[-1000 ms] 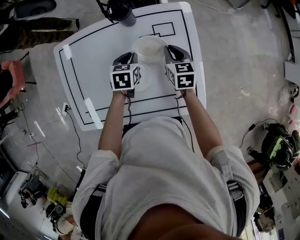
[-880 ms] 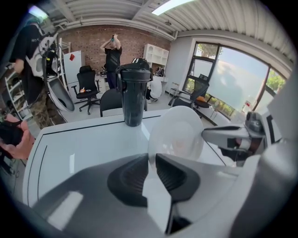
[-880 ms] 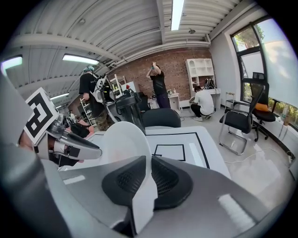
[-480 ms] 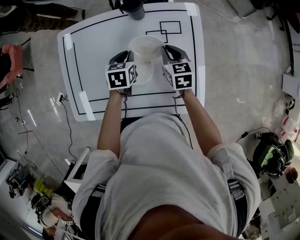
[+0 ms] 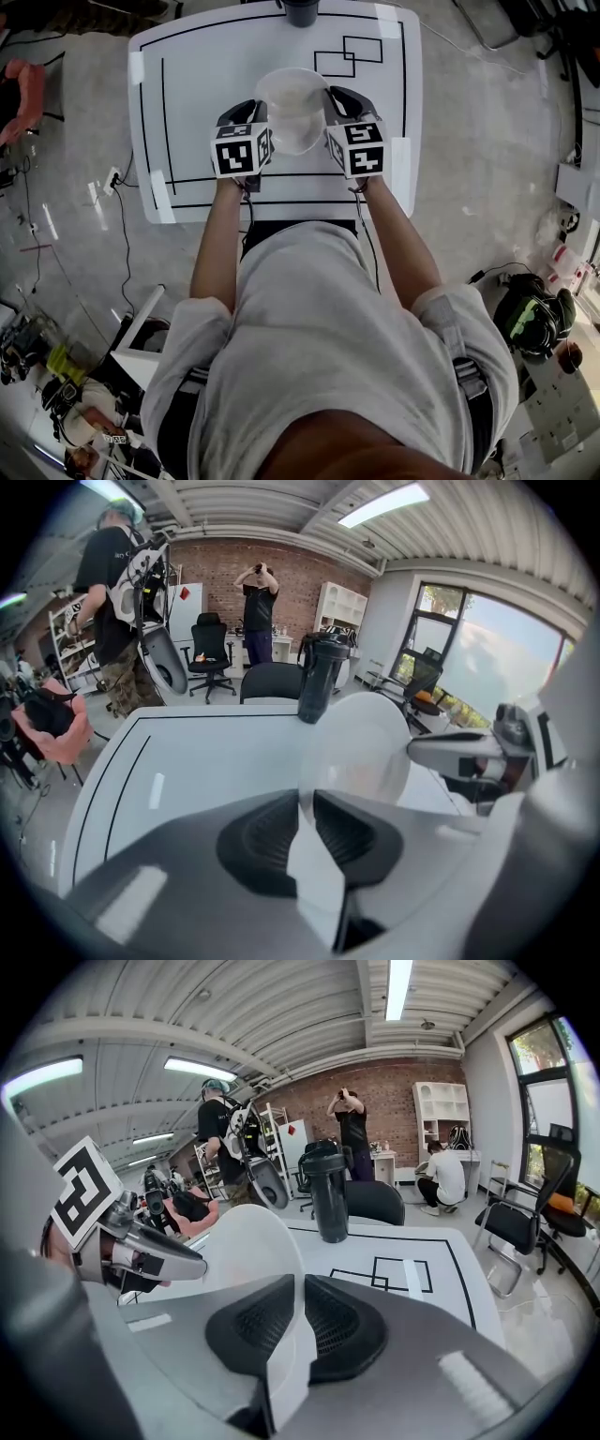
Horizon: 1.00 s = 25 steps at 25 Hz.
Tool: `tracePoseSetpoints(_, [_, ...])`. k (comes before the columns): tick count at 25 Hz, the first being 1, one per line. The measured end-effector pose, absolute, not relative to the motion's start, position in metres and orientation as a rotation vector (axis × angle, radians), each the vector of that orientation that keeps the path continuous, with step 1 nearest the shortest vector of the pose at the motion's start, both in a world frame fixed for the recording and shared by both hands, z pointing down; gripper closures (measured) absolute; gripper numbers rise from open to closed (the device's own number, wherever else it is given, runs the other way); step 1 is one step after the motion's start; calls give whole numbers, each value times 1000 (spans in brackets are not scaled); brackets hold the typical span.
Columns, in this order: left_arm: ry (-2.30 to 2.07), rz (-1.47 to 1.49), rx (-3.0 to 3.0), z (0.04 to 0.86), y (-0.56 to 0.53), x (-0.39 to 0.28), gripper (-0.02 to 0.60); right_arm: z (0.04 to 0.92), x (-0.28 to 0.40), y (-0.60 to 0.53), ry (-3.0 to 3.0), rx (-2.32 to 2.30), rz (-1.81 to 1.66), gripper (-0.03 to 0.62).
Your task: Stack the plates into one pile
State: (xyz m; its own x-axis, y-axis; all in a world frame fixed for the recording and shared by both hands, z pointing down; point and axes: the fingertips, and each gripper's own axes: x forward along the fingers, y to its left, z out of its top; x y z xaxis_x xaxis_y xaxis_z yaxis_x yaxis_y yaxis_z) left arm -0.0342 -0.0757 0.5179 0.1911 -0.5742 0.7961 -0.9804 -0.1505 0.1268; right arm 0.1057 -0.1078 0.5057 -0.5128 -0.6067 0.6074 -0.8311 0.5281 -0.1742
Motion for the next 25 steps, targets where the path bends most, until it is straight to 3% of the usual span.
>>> tracePoseSetpoints(25, [-1368, 750, 1880, 527, 32, -55, 532, 510, 86, 12, -2190, 1235, 570, 557])
